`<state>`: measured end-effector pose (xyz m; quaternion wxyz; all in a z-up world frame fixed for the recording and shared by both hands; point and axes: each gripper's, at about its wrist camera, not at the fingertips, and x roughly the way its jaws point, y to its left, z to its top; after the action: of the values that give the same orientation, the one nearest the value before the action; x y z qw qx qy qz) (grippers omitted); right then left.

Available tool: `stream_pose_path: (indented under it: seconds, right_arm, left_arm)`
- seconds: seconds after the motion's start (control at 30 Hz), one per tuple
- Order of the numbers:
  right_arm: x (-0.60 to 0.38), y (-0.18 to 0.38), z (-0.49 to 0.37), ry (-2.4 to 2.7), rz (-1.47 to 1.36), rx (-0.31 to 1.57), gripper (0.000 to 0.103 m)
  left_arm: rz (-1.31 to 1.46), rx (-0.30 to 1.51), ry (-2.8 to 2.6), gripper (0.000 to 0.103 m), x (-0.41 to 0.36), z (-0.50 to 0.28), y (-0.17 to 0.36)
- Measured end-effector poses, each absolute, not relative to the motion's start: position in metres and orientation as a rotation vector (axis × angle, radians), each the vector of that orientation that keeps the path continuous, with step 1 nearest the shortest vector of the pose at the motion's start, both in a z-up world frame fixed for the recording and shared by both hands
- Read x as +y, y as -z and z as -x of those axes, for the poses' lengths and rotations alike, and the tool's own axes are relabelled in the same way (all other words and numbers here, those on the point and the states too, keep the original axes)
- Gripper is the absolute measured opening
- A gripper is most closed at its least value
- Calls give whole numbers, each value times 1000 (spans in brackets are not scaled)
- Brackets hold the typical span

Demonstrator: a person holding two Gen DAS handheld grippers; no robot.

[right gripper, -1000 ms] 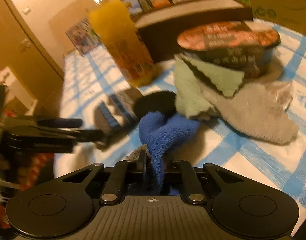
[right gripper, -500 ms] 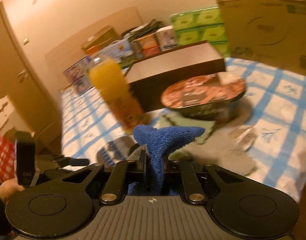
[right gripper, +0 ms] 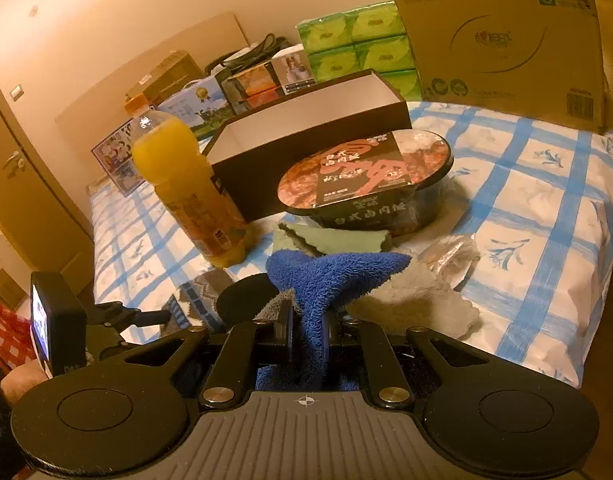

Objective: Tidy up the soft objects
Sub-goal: 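Lift the blue towel with the right tool while the left tool grasps the striped knit sock, then carry the knit sock and blue towel over the box with both tools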

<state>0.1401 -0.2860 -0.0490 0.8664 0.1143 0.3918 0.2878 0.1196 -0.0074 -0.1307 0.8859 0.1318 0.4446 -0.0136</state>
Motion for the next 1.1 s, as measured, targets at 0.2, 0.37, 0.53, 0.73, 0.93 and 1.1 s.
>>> stream_pose_path:
  seconds: [0.2, 0.37, 0.53, 0.73, 0.93, 1.1]
  right_arm:
    - [-287, 48, -139, -600, -238, 820, 13]
    - [-285, 46, -138, -607, -240, 812, 13]
    - [-282, 42, -137, -619, -241, 800, 13]
    - [-279, 41, -136, -627, -238, 798, 13]
    - [-278, 40, -136, -628, -237, 797, 13]
    - [-276, 38, -137, -637, -236, 794, 13]
  left_arm:
    - [-231, 904, 59, 11, 5, -113, 115]
    - [-192, 872, 56, 10, 19, -100, 94]
    - [-130, 862, 33, 9, 37, -90, 74]
    - [-29, 811, 29, 9, 53, -83, 47]
    - [-23, 801, 8, 9, 58, -81, 38]
    - [-1, 818, -24, 9, 69, -83, 42]
